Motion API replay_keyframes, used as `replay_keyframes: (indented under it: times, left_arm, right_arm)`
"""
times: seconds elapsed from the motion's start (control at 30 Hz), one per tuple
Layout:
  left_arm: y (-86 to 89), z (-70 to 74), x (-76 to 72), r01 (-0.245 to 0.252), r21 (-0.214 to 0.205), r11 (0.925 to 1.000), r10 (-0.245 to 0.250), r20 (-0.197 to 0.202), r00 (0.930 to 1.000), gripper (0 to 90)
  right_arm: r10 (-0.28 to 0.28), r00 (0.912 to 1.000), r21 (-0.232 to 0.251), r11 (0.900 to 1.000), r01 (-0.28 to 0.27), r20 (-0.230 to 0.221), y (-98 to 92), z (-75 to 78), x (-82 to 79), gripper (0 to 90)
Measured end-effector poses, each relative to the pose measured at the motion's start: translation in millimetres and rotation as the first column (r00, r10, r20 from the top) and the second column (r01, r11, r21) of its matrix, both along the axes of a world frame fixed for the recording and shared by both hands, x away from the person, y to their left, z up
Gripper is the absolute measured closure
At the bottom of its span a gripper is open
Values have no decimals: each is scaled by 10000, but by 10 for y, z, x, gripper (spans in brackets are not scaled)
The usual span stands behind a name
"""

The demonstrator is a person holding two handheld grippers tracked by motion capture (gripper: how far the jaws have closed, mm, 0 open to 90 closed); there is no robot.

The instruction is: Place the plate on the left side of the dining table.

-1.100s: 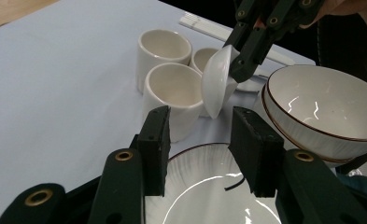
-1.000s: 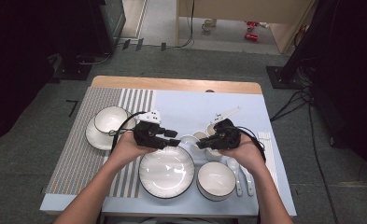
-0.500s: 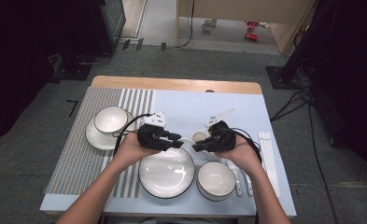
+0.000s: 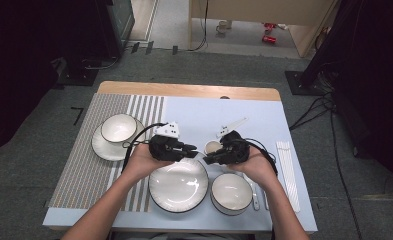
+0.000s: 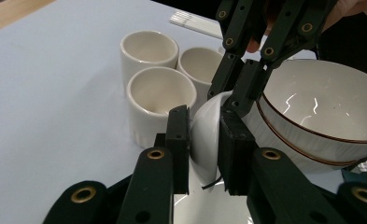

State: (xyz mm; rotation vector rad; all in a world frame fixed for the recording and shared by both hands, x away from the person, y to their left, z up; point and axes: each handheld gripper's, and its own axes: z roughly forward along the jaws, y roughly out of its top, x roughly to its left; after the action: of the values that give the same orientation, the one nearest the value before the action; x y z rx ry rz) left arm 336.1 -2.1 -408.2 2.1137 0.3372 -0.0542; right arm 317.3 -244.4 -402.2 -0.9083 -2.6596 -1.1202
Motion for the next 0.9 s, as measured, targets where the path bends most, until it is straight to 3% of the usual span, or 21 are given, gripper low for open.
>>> replay_keyframes:
  times: [0.47,0.63,0.9]
  left_arm:
    - [-18,-34,-3,-188,320,9993,175,408,9990,823]
    - [-34,-25,2,-192,465,9987,164,600,9981,828]
    - [1,-20,30,-305,291,9991,295,329,9990,829]
  right_arm:
    - [-58,9999,64,10000,59,-104,7,-33,32,818]
    - [-56,9999,107,9999,55,160,-21,-35,19,785]
    - [-257,9982,386,9990,237,533,-80,-49,9,682]
